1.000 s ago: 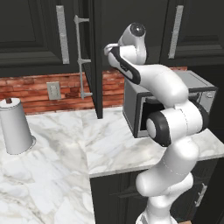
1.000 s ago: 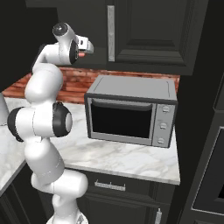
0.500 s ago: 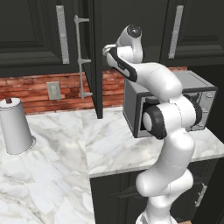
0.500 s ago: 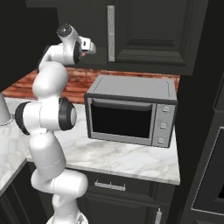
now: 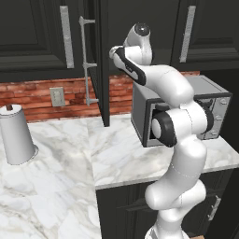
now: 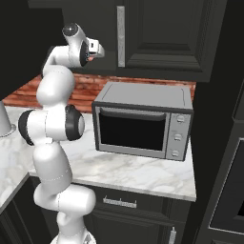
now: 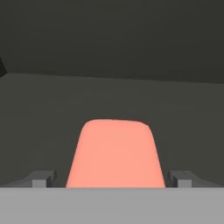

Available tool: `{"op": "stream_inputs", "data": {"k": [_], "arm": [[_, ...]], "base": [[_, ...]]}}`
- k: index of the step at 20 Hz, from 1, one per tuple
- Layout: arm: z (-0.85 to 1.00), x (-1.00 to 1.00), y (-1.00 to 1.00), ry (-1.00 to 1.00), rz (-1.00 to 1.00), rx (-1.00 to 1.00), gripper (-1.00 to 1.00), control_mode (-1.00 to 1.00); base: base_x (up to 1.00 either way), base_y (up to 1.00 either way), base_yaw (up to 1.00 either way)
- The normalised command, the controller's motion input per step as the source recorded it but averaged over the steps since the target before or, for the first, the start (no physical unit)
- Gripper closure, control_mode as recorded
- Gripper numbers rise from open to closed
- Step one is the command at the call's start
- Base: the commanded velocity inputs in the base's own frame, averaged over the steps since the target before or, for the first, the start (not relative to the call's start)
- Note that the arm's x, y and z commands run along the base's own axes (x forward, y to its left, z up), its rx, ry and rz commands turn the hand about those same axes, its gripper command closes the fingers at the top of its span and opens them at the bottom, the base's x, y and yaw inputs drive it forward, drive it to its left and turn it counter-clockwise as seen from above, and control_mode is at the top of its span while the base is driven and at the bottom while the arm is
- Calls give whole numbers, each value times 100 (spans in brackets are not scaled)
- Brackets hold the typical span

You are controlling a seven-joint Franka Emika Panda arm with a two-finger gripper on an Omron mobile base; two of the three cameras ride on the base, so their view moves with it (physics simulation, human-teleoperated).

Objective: Open the cabinet. Pick the bar soap and place it next to the sink. Then close the cabinet.

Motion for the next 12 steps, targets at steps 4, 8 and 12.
{"op": "stream_inputs", "data": {"k": [4, 8, 12], "arm": [[0, 0, 0, 0, 0, 0, 100, -100], [0, 0, 0, 0, 0, 0, 100, -100], [0, 0, 0, 0, 0, 0, 100, -100]], "base": [[0, 0, 0], [0, 0, 0], [0, 0, 0]]}}
